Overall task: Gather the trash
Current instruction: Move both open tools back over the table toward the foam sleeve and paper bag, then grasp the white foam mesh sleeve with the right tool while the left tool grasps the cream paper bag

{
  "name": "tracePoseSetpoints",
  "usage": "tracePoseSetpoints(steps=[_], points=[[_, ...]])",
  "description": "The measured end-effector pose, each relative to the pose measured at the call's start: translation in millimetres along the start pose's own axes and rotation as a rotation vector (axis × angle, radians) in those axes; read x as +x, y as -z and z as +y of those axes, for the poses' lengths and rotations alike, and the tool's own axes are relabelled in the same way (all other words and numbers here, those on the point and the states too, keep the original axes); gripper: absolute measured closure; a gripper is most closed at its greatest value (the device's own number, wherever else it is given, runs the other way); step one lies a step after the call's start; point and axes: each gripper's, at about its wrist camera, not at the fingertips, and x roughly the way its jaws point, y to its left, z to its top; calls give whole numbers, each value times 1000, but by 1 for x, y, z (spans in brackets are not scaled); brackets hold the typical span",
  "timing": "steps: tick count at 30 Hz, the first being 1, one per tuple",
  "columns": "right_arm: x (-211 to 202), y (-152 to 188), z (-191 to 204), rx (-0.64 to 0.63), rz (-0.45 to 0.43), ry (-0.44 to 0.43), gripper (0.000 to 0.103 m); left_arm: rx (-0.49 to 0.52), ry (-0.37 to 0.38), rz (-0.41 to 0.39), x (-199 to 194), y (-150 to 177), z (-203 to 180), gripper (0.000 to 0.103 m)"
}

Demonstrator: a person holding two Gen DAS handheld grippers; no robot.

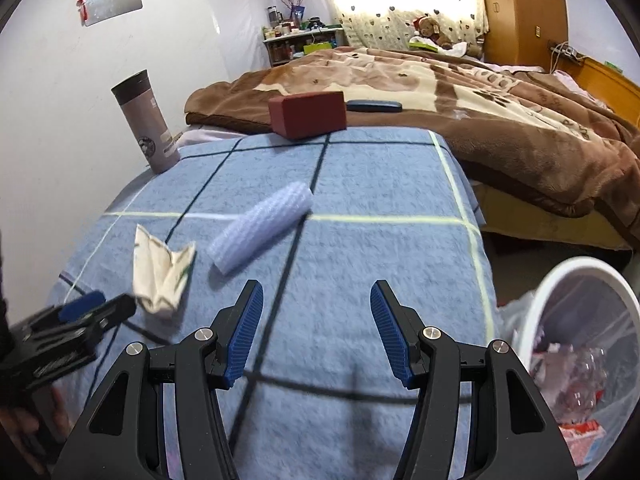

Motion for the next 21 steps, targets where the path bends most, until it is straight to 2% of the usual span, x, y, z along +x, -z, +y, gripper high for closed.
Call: tracePoseSetpoints(steps=[1,4,11,21], points=[[3,-3,3,-2,2,4,45,-8,15,-7,-2,-1,0,30],[11,-10,8,3,7,-10,45,15,-3,-20,2,-5,-7,29],[33,-25,23,3,20,-31,45,-27,18,53,33,-11,-5,29],[65,-41,31,62,71,-80,45,-17,0,74,49,-22,5,29]])
